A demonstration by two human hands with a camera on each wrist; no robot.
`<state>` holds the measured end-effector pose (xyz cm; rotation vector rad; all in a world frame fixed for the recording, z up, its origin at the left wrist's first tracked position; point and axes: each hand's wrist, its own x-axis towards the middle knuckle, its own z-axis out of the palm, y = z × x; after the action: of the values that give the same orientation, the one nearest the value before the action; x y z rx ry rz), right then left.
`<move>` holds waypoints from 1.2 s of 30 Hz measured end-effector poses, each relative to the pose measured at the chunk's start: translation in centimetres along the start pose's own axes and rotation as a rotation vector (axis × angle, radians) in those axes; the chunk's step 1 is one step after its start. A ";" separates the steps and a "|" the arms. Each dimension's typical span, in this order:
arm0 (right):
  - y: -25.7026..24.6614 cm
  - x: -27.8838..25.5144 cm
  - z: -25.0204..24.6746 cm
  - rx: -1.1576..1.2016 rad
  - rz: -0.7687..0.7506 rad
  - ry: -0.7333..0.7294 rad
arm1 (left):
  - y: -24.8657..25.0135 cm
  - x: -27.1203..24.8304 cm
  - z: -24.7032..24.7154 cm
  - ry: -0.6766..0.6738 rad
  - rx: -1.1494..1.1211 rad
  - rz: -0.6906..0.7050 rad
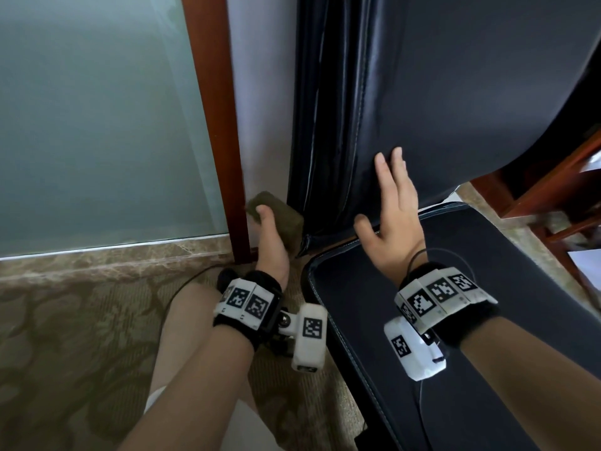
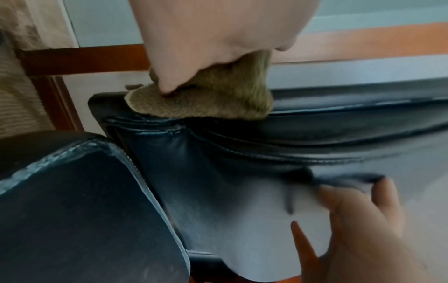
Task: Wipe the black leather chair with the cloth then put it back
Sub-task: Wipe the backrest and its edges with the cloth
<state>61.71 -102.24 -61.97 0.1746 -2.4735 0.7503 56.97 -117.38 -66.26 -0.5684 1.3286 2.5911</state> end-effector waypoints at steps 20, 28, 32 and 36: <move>0.3 0.3 1.1 -0.033 -0.034 0.097 | -0.6 1.8 -0.5 -0.017 0.250 -0.055; 0.6 0.2 0.7 -0.030 -0.046 0.070 | -1.4 2.2 -3.2 0.259 0.125 -0.047; 0.6 0.2 0.7 -0.018 -0.042 0.070 | -1.6 2.4 -4.2 0.449 0.228 0.068; 0.8 0.3 0.5 -0.026 -0.065 0.054 | -1.5 1.7 -4.0 0.469 0.314 0.134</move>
<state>61.03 -101.86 -62.58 0.2207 -2.4137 0.6863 56.92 -119.73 -70.17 -1.1045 1.9276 2.3532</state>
